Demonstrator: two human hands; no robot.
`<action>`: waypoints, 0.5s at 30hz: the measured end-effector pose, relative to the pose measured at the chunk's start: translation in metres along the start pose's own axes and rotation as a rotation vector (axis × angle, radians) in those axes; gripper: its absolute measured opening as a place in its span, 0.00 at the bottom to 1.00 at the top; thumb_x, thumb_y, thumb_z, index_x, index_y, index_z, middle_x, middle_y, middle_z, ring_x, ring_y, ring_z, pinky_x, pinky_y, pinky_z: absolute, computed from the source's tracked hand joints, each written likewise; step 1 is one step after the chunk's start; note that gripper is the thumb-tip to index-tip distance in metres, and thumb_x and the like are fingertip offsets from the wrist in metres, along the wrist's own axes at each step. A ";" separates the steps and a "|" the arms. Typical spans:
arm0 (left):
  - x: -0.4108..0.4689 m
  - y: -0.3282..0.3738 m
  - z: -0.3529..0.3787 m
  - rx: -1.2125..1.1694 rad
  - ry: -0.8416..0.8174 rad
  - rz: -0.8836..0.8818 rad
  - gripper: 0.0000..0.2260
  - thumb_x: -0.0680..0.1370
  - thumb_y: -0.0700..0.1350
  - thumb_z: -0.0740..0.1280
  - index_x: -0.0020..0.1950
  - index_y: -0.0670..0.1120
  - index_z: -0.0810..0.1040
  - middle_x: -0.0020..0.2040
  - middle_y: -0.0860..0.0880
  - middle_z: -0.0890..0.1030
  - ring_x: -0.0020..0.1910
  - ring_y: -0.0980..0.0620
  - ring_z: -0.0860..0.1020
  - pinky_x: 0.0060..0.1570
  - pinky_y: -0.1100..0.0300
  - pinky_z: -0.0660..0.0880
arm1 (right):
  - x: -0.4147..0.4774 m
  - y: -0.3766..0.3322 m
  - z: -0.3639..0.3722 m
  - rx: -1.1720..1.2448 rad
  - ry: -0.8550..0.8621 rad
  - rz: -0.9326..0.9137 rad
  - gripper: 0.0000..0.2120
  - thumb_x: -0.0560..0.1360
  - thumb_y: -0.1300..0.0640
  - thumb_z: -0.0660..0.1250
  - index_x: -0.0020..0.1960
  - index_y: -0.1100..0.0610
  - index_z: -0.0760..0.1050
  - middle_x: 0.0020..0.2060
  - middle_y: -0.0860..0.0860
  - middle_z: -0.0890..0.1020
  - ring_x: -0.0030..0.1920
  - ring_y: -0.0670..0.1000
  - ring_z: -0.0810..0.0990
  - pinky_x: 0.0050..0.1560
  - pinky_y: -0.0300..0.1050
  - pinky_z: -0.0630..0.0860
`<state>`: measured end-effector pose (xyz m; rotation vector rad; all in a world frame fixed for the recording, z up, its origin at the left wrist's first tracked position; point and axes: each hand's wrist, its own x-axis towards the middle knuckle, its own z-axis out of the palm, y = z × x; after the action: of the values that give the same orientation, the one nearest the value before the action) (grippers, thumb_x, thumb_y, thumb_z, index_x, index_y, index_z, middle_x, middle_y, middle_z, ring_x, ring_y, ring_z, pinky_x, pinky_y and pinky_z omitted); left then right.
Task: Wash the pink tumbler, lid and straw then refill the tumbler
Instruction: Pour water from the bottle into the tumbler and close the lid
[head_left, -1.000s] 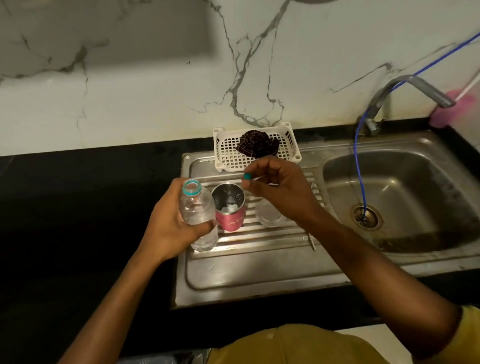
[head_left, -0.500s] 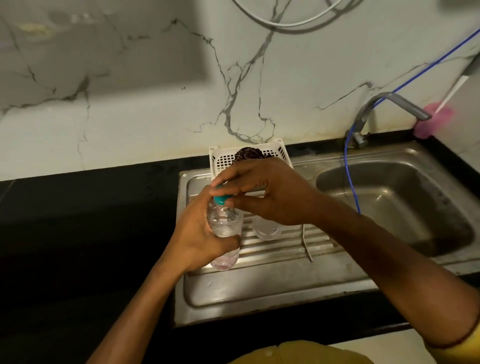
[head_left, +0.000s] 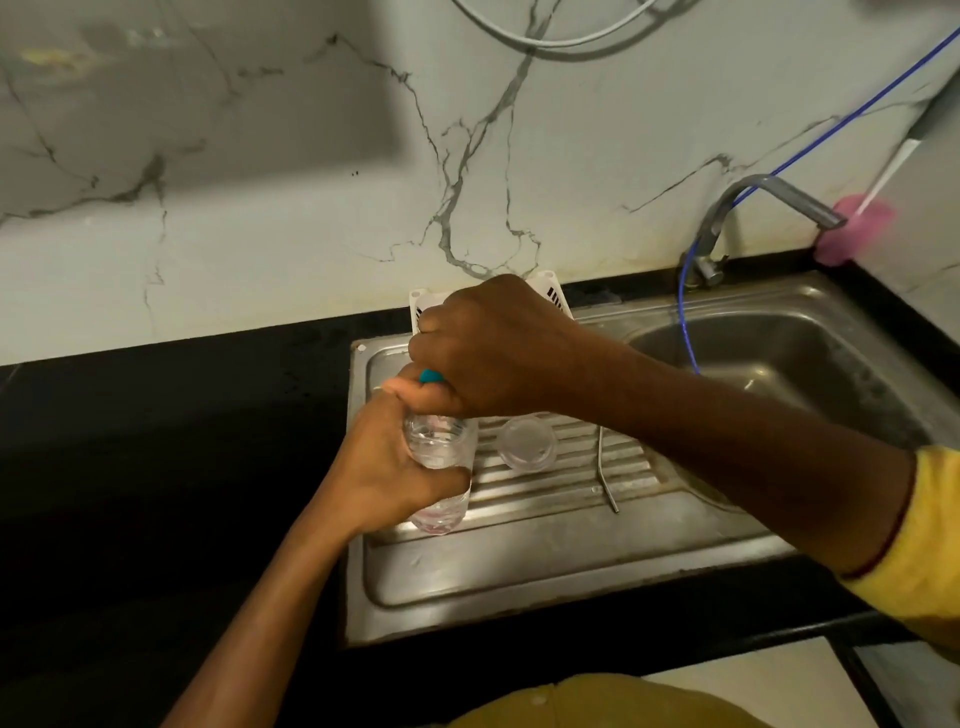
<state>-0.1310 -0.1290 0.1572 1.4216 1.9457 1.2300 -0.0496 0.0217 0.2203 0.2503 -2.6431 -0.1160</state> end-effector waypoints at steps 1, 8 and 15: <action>-0.001 0.001 -0.001 0.000 -0.002 0.001 0.26 0.58 0.49 0.76 0.51 0.70 0.78 0.52 0.56 0.82 0.51 0.55 0.83 0.48 0.60 0.79 | 0.001 0.001 0.004 -0.008 0.059 -0.029 0.30 0.78 0.38 0.53 0.29 0.58 0.74 0.24 0.51 0.72 0.24 0.51 0.66 0.31 0.37 0.51; -0.010 -0.001 -0.017 -0.027 0.018 -0.050 0.30 0.57 0.55 0.73 0.59 0.57 0.74 0.50 0.62 0.81 0.49 0.58 0.82 0.45 0.67 0.77 | 0.012 0.012 0.010 0.080 -0.025 -0.240 0.27 0.80 0.35 0.54 0.43 0.56 0.79 0.33 0.50 0.79 0.30 0.50 0.75 0.30 0.42 0.70; -0.010 -0.026 -0.019 -0.067 0.120 -0.160 0.32 0.55 0.50 0.76 0.59 0.52 0.78 0.51 0.53 0.83 0.50 0.51 0.83 0.51 0.46 0.82 | 0.016 -0.017 0.036 -0.058 0.305 0.066 0.27 0.78 0.42 0.59 0.26 0.57 0.71 0.20 0.51 0.66 0.21 0.51 0.62 0.30 0.40 0.56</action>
<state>-0.1554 -0.1479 0.1433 1.1591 2.0330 1.3183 -0.0781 0.0032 0.1939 0.1473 -2.3378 -0.1217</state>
